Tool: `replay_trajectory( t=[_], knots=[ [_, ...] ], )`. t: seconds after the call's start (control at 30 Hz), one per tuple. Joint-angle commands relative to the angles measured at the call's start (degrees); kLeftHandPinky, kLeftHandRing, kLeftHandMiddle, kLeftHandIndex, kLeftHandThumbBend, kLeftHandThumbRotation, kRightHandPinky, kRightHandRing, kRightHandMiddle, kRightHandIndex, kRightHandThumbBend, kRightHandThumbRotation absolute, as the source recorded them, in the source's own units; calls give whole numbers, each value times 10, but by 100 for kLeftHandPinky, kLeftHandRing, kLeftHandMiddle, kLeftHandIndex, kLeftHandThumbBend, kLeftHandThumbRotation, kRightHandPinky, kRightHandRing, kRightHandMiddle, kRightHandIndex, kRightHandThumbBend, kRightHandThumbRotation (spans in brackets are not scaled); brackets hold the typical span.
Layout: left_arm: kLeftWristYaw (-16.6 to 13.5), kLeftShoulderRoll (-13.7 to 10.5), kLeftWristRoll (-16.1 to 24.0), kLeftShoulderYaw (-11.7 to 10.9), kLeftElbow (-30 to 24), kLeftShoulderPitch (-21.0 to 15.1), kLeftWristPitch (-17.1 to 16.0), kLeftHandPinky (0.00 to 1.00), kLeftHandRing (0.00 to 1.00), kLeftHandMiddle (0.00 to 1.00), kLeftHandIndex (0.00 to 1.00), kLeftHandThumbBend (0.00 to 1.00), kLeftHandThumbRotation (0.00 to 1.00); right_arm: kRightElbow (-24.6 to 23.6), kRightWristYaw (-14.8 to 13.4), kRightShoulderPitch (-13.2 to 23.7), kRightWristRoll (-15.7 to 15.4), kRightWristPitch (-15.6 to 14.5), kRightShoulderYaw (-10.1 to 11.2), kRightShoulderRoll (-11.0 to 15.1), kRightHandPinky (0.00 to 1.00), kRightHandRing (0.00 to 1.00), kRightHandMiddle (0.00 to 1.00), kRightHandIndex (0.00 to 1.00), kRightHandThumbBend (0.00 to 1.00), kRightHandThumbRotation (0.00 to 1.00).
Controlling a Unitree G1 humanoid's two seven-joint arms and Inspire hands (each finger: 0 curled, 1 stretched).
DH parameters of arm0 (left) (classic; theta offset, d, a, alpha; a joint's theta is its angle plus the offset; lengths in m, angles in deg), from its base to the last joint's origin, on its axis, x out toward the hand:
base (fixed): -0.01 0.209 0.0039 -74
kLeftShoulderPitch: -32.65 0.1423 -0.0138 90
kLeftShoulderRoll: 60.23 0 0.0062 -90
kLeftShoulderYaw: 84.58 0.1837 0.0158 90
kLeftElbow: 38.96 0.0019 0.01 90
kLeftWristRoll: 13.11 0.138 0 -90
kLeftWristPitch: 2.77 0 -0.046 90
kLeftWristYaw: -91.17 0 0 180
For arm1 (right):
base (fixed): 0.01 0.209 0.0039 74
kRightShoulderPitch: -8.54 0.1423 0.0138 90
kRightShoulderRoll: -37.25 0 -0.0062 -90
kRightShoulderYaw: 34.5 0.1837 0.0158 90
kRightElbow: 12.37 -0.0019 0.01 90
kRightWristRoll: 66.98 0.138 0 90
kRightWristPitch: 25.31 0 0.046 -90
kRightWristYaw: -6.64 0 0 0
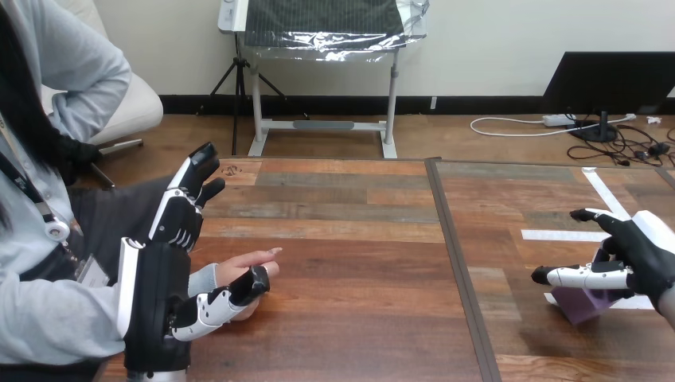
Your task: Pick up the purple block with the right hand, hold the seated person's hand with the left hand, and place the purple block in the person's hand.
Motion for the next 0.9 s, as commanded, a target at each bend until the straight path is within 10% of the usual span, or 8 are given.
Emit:
replay_trajectory(
  t=[0.0, 0.6, 0.87],
  knots=[
    [4, 6, -10, 4, 1, -36, -6, 87, 92, 92, 89, 100, 61, -29, 1, 17, 3, -1, 9, 11, 19, 23, 36, 89, 99, 35],
    [-5, 7, 8, -8, 3, -37, -10, 85, 91, 92, 88, 100, 63, -66, 5, 16, 11, -7, 25, 16, 11, 13, 22, 87, 99, 32],
    [-3, 7, 4, -4, 4, -38, -12, 86, 91, 92, 89, 100, 62, -75, 12, 19, 13, 0, 33, 19, 17, 24, 40, 87, 98, 30]
  ],
)
